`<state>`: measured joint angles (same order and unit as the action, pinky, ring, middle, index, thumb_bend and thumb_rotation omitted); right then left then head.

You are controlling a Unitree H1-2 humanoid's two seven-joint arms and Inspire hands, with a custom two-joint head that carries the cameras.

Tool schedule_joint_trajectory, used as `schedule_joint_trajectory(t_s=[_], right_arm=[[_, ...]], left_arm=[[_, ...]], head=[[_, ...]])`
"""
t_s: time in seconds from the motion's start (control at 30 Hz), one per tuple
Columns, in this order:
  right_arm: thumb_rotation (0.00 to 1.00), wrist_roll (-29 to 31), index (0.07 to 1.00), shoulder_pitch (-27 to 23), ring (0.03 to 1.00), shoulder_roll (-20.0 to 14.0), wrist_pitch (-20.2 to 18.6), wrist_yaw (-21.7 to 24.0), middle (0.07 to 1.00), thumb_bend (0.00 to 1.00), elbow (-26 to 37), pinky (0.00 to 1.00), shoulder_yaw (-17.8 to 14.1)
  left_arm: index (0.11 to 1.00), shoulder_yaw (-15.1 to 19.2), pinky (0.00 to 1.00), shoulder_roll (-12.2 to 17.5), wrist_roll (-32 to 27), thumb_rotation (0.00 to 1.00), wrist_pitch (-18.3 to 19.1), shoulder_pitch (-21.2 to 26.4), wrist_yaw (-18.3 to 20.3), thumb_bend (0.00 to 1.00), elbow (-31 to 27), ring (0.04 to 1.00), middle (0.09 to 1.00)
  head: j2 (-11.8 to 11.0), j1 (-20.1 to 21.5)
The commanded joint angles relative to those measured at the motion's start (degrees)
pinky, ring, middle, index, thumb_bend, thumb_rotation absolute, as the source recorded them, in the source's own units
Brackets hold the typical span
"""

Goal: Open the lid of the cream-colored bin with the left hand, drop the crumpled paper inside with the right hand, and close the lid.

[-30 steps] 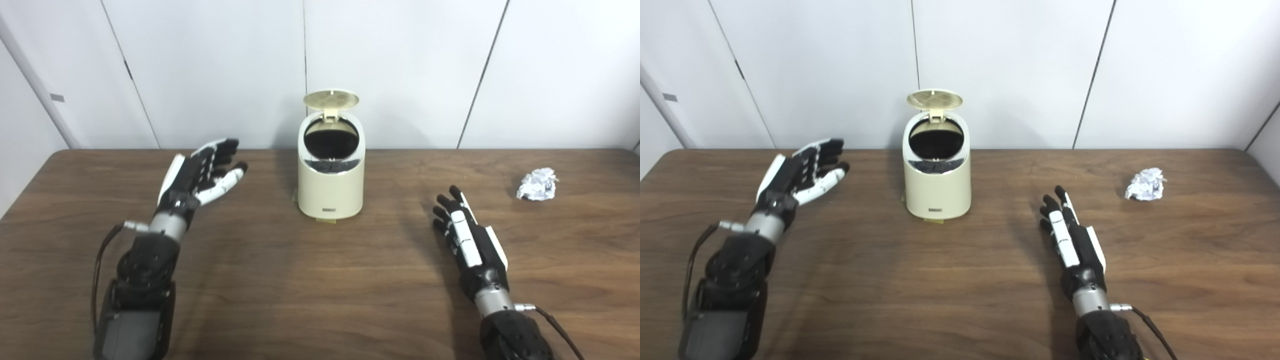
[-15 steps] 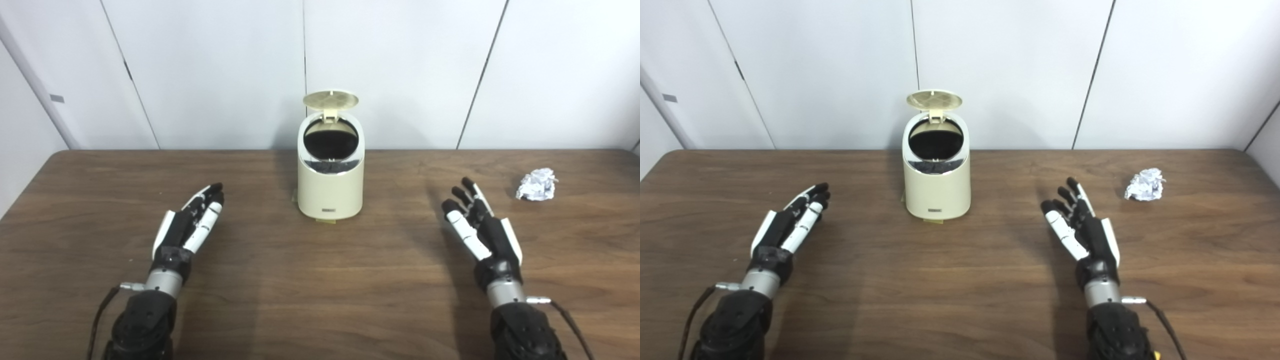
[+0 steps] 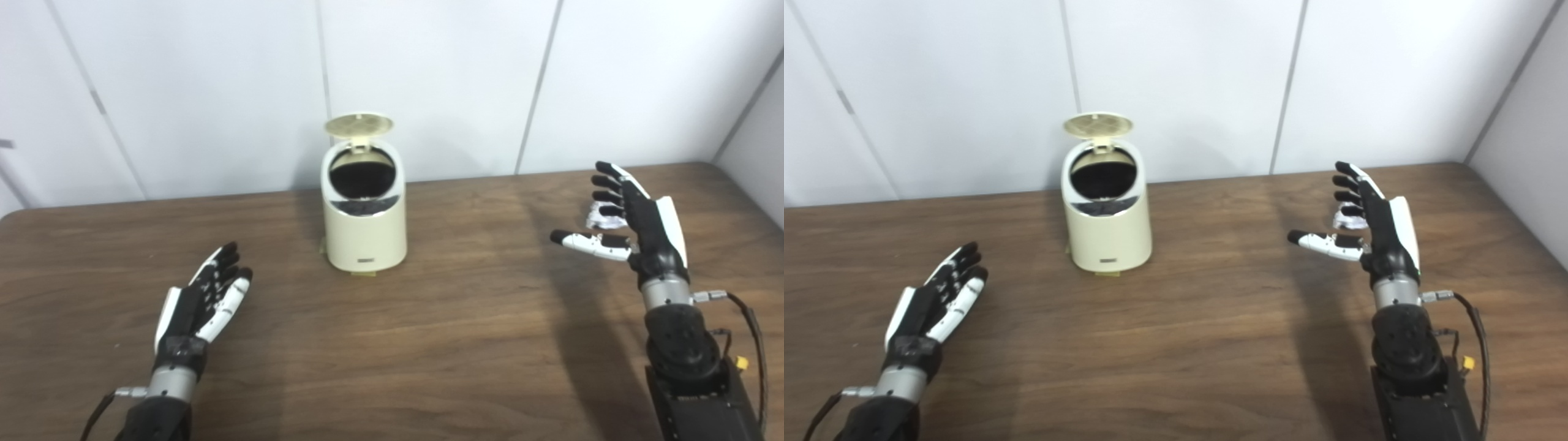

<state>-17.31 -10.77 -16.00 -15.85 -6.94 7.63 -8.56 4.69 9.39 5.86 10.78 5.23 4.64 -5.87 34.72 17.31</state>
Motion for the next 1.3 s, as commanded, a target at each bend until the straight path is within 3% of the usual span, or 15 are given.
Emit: schedule_joint_trajectory(t_s=[0.0, 0.07, 0.13, 0.3, 0.37, 0.5, 0.67, 0.9, 1.03, 1.17, 1.27], right_arm=[[0.16, -1.73, 0.851, -2.27, 0.809, -1.99, -0.27, -1.09, 0.803, 0.84, 2.53, 0.83, -1.06], [0.16, -2.22, 0.860, -2.64, 0.817, -2.28, -1.84, -0.79, 0.799, 0.83, 3.19, 0.84, -1.34], [0.14, -2.54, 0.860, -3.15, 0.810, -2.54, -3.81, -0.59, 0.823, 0.84, 4.15, 0.79, -1.87], [0.13, -5.90, 0.873, -4.67, 0.802, -4.26, -7.87, -0.25, 0.860, 0.83, 5.45, 0.69, -1.86], [0.14, -7.57, 0.881, -5.76, 0.824, -5.34, -9.83, 0.18, 0.871, 0.83, 5.07, 0.71, -1.52], [0.13, -7.77, 0.885, -7.93, 0.862, -7.24, -10.35, 0.90, 0.890, 0.82, 1.86, 0.78, -2.05], [0.13, -8.51, 0.909, -10.76, 0.875, -9.18, -11.03, 3.34, 0.917, 0.82, -2.23, 0.78, -2.73], [0.11, -13.80, 0.882, -14.39, 0.843, -11.44, -11.06, 9.61, 0.890, 0.83, -7.66, 0.74, -1.38], [0.05, -17.26, 0.868, -16.78, 0.841, -12.16, -11.06, 14.05, 0.884, 0.86, -11.66, 0.73, -0.34], [0.06, -19.73, 0.875, -18.61, 0.875, -12.72, -11.05, 16.80, 0.899, 0.89, -15.39, 0.78, 1.24], [0.08, -23.11, 0.859, -20.42, 0.829, -12.08, -11.06, 18.19, 0.878, 0.91, -18.70, 0.73, 1.41]], left_arm=[[0.931, 0.37, 0.90, 1.93, 0.80, 0.47, -2.16, 2.08, -0.94, 0.56, 0.49, 0.907, 0.899], [0.926, 0.99, 0.93, 2.50, -0.23, 0.43, -2.40, 2.51, -0.56, 0.56, 1.07, 0.916, 0.898], [0.921, 1.47, 0.94, 3.15, -0.95, 0.38, -2.62, 2.75, -0.31, 0.56, 1.44, 0.919, 0.899], [0.922, 1.50, 0.91, 4.51, -0.53, 0.39, -2.23, 2.60, -0.26, 0.53, 1.15, 0.910, 0.895], [0.918, 1.57, 0.91, 4.86, -0.73, 0.38, -1.34, 2.47, -0.12, 0.50, 0.70, 0.905, 0.890], [0.901, 1.22, 0.81, 5.43, 0.22, 0.35, -0.95, 2.61, -0.43, 0.50, 0.07, 0.861, 0.871], [0.886, 0.88, 0.77, 5.54, 0.16, 0.32, -1.47, 3.04, -0.32, 0.51, -0.32, 0.842, 0.854], [0.861, 0.16, 0.69, 4.89, 1.39, 0.29, 0.87, 3.09, -0.63, 0.52, -2.82, 0.800, 0.827], [0.864, 0.11, 0.74, 4.95, 1.39, 0.27, 2.01, 3.34, -0.43, 0.51, -4.29, 0.822, 0.839], [0.870, 0.40, 0.75, 5.00, 0.79, 0.20, 2.54, 3.58, -0.29, 0.47, -4.70, 0.830, 0.849], [0.874, 0.42, 0.76, 5.01, 0.70, 0.16, 2.85, 3.64, -0.20, 0.46, -5.15, 0.833, 0.855]], head=[[0.02, 1.41], [-0.08, 3.88], [-0.25, 5.83], [-0.62, 10.26], [-0.82, 11.96], [-0.50, 12.48], [-0.06, 11.94], [0.28, 11.15], [0.48, 10.67], [0.35, 10.56], [0.34, 10.54]])
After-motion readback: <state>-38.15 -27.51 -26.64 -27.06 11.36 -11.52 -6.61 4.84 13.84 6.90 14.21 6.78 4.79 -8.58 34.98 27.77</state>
